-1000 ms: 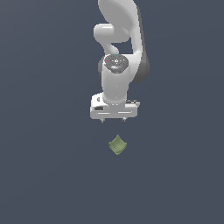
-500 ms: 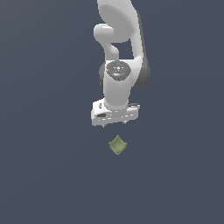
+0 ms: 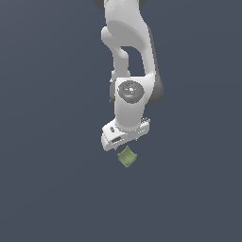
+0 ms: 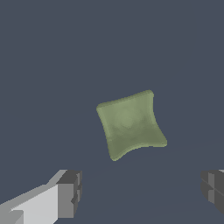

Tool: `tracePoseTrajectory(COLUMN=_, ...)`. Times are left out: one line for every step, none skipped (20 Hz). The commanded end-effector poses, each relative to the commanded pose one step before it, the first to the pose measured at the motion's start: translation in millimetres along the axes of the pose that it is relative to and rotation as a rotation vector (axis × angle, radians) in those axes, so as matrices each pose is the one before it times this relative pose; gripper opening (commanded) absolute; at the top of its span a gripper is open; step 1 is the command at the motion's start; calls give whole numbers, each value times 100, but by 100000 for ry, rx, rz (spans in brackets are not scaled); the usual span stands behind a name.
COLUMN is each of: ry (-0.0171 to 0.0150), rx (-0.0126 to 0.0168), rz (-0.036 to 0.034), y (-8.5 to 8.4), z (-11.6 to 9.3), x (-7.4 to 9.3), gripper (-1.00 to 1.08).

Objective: Pick up the object and move it to a goal position.

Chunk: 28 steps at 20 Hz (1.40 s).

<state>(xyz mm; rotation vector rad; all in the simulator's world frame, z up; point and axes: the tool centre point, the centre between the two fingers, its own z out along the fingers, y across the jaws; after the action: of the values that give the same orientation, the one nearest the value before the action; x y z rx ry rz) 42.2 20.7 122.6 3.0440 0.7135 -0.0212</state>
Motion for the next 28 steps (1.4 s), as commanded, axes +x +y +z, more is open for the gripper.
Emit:
tracePoseTrajectory(ry=347, rx=166, rz=-7004, y=97, z=758, x=783, gripper=100)
tracePoseTrajectory(ry=135, rx=71, rz=-2435, y=52, z=273, x=265, gripper=100)
tracePoseTrajectory(ry=135, rx=71, rz=-2280, y=54, z=258, x=244, gripper=100)
tracePoseTrajectory(ry=133, rx=69, rz=-2126, y=55, z=243, x=225, gripper=100)
tracePoseTrajectory(ry=130, rx=66, rz=-1973, y=56, z=227, x=206, gripper=100)
tracePoseTrajectory(ry=125, rx=62, rz=-1822, y=55, z=211, x=187, gripper=100)
tracePoseTrajectory(ry=120, rx=58, rz=-1672, y=53, z=195, x=170, gripper=100)
tracePoseTrajectory(ry=113, rx=54, rz=-1522, y=52, z=178, x=152, gripper=100)
tracePoseTrajectory(ry=105, rx=49, rz=-1374, y=48, z=162, x=136, gripper=100)
tracePoseTrajectory(ry=97, rx=44, rz=-1227, y=45, z=145, x=120, gripper=100)
tracePoseTrajectory(ry=88, rx=39, rz=-1081, y=41, z=128, x=105, gripper=100)
tracePoseTrajectory(ry=77, rx=34, rz=-935, y=36, z=111, x=90, gripper=100)
tracePoseTrajectory(ry=66, rx=29, rz=-787, y=33, z=95, x=74, gripper=100)
tracePoseTrajectory(ry=55, rx=24, rz=-645, y=26, z=77, x=61, gripper=100)
tracePoseTrajectory(ry=44, rx=19, rz=-505, y=19, z=60, x=49, gripper=100)
tracePoseTrajectory(ry=31, rx=13, rz=-357, y=15, z=43, x=33, gripper=100)
tracePoseTrajectory(ry=19, rx=8, rz=-217, y=8, z=26, x=21, gripper=100)
tracePoseTrajectory(ry=6, rx=3, rz=-69, y=5, z=9, x=5, gripper=100)
tracePoseTrajectory(ry=-73, rx=15, rz=467, y=-24, z=-26, x=-55, gripper=100)
tracePoseTrajectory(ry=0, rx=0, rz=0, y=2, z=40, x=-2, gripper=100)
tracePoseTrajectory(ry=0, rx=0, rz=0, y=5, z=120, x=-5, gripper=100)
tracePoseTrajectory(ry=0, rx=0, rz=0, y=8, z=199, x=-9, gripper=100)
tracePoseTrajectory(ry=9, rx=-3, rz=-68, y=-25, z=272, x=16, gripper=100)
tracePoseTrajectory(ry=0, rx=0, rz=0, y=14, z=356, x=-18, gripper=100)
tracePoseTrajectory(ry=8, rx=-2, rz=-68, y=-21, z=428, x=6, gripper=100)
tracePoseTrajectory(ry=8, rx=-2, rz=-69, y=-19, z=504, x=0, gripper=100)
tracePoseTrajectory(ry=8, rx=-2, rz=-69, y=-18, z=577, x=-6, gripper=100)
tracePoseTrajectory(ry=8, rx=-2, rz=-69, y=-18, z=614, x=-10, gripper=100)
